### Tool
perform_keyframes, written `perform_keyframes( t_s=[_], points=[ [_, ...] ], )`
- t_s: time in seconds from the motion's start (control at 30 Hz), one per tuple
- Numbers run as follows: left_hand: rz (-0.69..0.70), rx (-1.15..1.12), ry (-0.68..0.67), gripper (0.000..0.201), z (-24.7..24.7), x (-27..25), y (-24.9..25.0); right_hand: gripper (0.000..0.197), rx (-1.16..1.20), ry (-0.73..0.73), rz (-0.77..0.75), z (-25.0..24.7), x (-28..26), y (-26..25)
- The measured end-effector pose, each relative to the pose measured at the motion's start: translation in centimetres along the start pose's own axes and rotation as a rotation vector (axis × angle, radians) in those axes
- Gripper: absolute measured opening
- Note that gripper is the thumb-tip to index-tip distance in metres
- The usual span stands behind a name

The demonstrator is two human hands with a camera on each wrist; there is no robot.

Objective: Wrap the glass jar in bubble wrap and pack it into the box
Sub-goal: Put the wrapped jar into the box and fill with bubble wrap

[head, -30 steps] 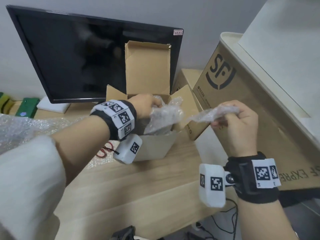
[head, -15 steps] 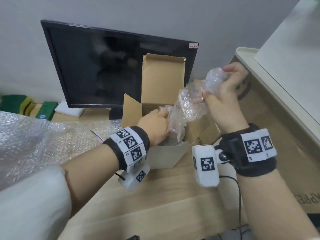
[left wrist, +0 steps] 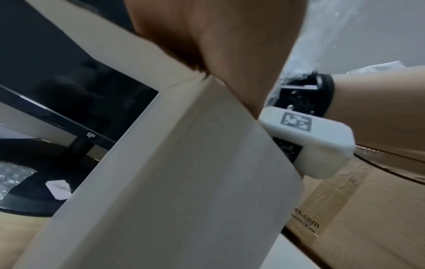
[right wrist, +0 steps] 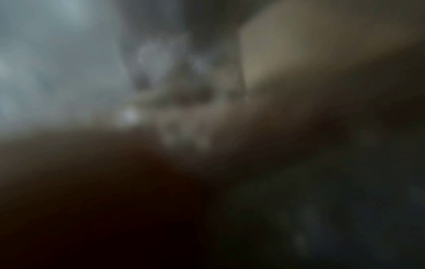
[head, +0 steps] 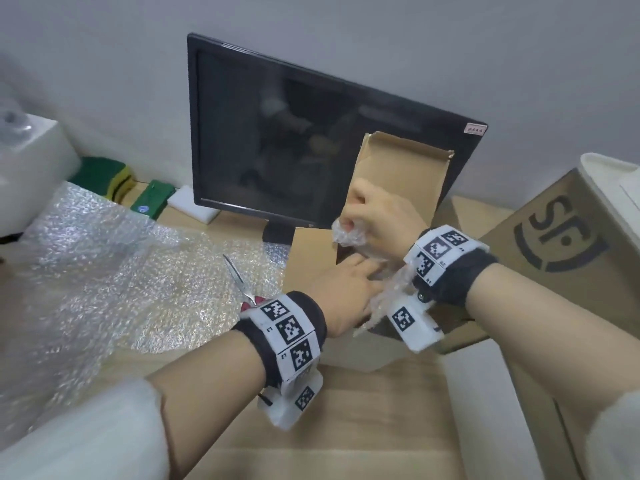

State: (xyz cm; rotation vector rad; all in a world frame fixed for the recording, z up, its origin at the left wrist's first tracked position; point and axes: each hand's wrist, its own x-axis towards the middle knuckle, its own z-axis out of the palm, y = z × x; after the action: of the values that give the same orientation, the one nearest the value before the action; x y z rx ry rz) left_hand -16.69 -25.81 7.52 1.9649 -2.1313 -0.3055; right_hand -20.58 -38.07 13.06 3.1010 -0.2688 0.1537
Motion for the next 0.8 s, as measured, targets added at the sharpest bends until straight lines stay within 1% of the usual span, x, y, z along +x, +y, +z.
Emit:
perform_keyframes(
  t_s=[0.03,0.13,0.17,0.23,0.33,0.37,0.4,0.47,0.53,0.6,0.63,0.67,0.73,0.77,0.8],
  points=[
    [0.0,0.006,0.0,0.04,0.0,0.0,-0.1,0.013,0.041,-0.035,0.0,0.6,0.1,0.0],
    [0.015,-0.033,0.056,0.035,0.4,0.0,-0.2,0.009,0.152,-0.162,0.023,1.3,0.2,0.4],
    [0.017,-0.06,0.072,0.034,0.6,0.0,-0.2,0.012,0.211,-0.191,0.043,1.2,0.2,0.7],
    [0.022,-0.094,0.092,0.029,0.7,0.0,-0.3,0.024,0.327,-0.308,0.102,0.6,-0.1,1.1],
    [-0.006,-0.094,0.094,0.029,0.6,-0.2,0.0,0.04,0.406,-0.578,0.133,0.3,-0.9,0.9],
    [-0.018,-0.099,0.072,0.03,0.6,-0.3,-0.1,0.046,0.407,-0.639,0.149,0.6,-1.0,0.6],
    [-0.026,-0.106,0.052,0.032,0.5,-0.3,-0.2,0.051,0.411,-0.681,0.168,0.9,-0.8,0.4],
    [-0.014,-0.084,0.044,0.037,0.6,-0.1,-0.5,0.056,0.437,-0.729,0.239,1.6,-0.1,-0.1],
    [0.011,-0.058,0.029,0.04,0.7,0.1,-0.7,0.06,0.482,-0.744,0.276,1.7,0.4,-0.2],
    [0.019,-0.075,0.033,0.045,1.0,0.2,-0.8,0.056,0.472,-0.738,0.226,1.0,0.3,0.0],
    [0.026,-0.086,0.051,0.052,1.1,0.1,-0.7,0.049,0.444,-0.693,0.182,0.5,0.0,0.4],
    [0.032,-0.097,0.074,0.054,1.2,0.1,-0.6,0.041,0.424,-0.614,0.156,-0.1,-0.4,1.0],
    [0.024,-0.09,0.095,0.041,1.2,0.1,-0.5,0.023,0.447,-0.432,0.168,-1.4,-1.4,2.4],
    [0.019,-0.082,0.091,0.035,1.2,0.0,-0.5,0.024,0.452,-0.361,0.173,-1.9,-1.9,3.0],
    [0.013,-0.077,0.074,0.033,1.1,0.0,-0.5,0.028,0.441,-0.33,0.172,-2.3,-2.4,3.4]
  ],
)
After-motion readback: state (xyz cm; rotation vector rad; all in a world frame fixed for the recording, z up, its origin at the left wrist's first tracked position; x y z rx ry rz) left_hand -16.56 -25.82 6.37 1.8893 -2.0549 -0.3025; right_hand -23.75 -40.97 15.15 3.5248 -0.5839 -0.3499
